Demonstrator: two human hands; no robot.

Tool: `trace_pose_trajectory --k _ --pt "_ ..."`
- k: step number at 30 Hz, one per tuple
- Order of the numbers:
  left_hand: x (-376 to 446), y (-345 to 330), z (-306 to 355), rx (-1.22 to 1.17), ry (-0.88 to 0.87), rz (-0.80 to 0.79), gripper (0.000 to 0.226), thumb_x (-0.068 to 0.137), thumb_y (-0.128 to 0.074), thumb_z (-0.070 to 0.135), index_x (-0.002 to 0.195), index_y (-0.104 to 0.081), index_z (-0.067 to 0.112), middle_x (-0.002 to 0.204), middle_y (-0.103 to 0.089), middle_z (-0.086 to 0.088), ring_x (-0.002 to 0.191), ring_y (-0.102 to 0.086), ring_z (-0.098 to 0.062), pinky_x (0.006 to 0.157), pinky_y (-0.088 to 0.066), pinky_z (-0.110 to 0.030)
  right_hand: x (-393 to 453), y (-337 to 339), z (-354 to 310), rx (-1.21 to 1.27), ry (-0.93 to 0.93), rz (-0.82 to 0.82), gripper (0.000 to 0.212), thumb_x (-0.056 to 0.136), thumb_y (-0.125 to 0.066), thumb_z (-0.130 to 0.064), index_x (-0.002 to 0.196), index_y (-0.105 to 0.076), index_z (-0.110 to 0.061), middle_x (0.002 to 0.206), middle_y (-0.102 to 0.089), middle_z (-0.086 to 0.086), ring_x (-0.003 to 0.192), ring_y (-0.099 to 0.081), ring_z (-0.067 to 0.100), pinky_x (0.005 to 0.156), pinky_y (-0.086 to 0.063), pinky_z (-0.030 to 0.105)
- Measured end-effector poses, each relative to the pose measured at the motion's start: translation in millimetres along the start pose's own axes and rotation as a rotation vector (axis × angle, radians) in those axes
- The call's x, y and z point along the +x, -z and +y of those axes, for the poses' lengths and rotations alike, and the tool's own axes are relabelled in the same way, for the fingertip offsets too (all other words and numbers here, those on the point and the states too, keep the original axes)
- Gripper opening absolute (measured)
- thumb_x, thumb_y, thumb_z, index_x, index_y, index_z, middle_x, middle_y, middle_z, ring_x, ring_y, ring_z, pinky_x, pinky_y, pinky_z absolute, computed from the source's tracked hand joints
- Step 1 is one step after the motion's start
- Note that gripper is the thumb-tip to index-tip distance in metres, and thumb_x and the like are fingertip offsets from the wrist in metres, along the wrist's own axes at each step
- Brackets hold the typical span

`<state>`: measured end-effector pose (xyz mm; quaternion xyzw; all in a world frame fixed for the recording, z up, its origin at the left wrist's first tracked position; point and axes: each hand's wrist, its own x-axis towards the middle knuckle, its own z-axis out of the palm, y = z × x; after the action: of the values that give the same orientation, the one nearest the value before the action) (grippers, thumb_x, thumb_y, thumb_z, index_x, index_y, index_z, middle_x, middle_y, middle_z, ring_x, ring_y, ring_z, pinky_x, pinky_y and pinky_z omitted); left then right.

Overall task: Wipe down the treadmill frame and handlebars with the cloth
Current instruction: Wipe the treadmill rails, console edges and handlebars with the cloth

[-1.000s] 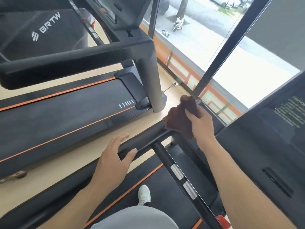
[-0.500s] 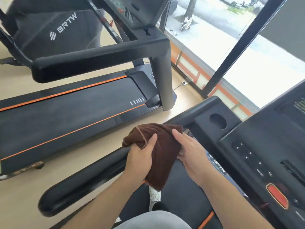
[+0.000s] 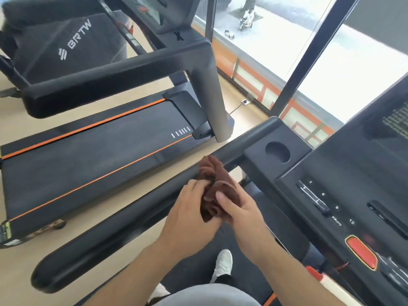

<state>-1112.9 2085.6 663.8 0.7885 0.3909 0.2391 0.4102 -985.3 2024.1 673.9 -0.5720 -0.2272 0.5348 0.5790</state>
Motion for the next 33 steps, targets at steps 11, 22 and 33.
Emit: trace_pose_trajectory --k 11,22,33 --pt "58.7 -54.3 27.0 -0.444 0.496 0.275 0.016 0.097 -0.064 0.011 0.094 -0.073 0.024 0.093 -0.078 0.002 0.092 -0.072 -0.021 0.084 -0.061 -0.043 45.7 96.9 -48.0 0.331 -0.24 0.064 0.049 0.097 -0.047 -0.046 0.128 -0.067 -0.013 0.125 -0.073 0.011 0.121 -0.067 0.028 0.099 -0.053 0.046" --pt "77.6 -75.9 36.6 -0.439 0.573 0.197 0.02 0.087 -0.076 0.035 0.097 -0.067 0.02 0.095 -0.074 0.004 0.086 -0.068 -0.005 0.08 -0.052 -0.021 77.6 138.3 -59.6 0.312 -0.245 0.023 0.044 0.103 -0.041 -0.028 0.122 -0.07 -0.001 0.125 -0.07 0.022 0.119 -0.063 0.042 0.104 -0.047 0.054" --pt "100.7 -46.7 26.8 -0.488 0.434 0.251 0.011 0.085 -0.08 0.021 0.084 -0.07 0.026 0.082 -0.075 0.001 0.079 -0.071 -0.018 0.071 -0.058 -0.037 83.5 97.2 -70.9 0.019 -0.049 0.004 0.034 0.092 -0.071 -0.014 0.124 -0.066 -0.006 0.119 -0.074 0.018 0.112 -0.07 0.036 0.105 -0.051 0.056"
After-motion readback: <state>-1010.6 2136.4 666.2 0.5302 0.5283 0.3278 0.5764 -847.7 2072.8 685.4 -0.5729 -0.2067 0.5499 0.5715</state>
